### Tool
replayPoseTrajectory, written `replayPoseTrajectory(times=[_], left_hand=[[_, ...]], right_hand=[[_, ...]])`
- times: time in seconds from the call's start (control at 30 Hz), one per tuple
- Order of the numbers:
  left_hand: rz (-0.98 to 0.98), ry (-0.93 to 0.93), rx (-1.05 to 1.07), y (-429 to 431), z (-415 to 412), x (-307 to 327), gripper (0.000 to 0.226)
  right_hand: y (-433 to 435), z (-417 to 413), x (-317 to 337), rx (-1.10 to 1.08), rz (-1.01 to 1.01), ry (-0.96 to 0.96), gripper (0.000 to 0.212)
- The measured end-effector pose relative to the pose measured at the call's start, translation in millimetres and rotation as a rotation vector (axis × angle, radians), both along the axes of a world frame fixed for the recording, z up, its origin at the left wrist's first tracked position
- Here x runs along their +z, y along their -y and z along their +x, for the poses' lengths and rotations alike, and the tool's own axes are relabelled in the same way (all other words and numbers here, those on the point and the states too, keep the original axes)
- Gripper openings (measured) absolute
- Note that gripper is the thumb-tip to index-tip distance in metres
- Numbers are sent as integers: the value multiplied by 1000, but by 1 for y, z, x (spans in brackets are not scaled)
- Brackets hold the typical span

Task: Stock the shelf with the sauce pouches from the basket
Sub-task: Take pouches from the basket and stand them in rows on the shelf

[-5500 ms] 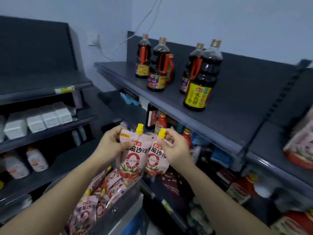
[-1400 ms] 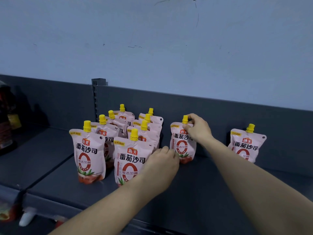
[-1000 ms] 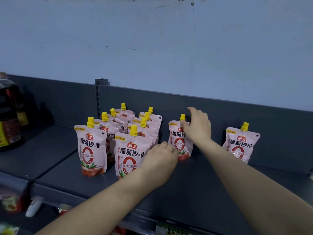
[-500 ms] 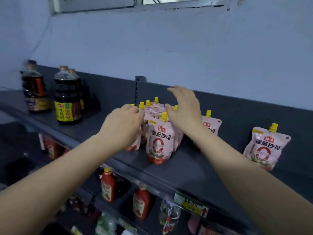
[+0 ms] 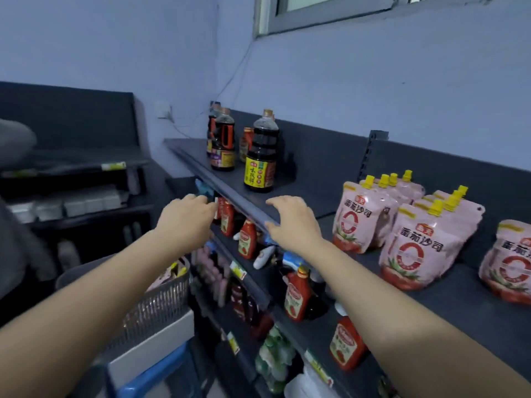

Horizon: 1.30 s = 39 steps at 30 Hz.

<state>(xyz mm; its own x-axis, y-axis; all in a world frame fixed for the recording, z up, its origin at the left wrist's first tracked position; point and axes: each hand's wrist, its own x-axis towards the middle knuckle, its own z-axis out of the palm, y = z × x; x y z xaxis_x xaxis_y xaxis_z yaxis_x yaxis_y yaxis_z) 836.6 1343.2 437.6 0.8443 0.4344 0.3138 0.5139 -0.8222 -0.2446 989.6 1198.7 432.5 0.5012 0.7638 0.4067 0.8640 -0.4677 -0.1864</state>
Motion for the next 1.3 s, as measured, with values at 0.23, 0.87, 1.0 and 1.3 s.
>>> replayPoseTrajectory(times=[0.23, 0.87, 1.0, 1.3], left_hand=[[-103, -119, 171, -102, -51, -48, 27], [-470, -330, 406, -328, -88, -225, 35], [-578, -364, 488, -363, -80, -270, 29], [-817, -413, 645, -407, -67, -365, 36]], right_hand=[[-117, -38, -53, 135, -103, -117, 43], [-362, -47, -207, 221, -465, -363, 43], [-404, -28, -244, 216, -542, -409, 43], [-467, 7, -331, 50, -695, -629, 49]])
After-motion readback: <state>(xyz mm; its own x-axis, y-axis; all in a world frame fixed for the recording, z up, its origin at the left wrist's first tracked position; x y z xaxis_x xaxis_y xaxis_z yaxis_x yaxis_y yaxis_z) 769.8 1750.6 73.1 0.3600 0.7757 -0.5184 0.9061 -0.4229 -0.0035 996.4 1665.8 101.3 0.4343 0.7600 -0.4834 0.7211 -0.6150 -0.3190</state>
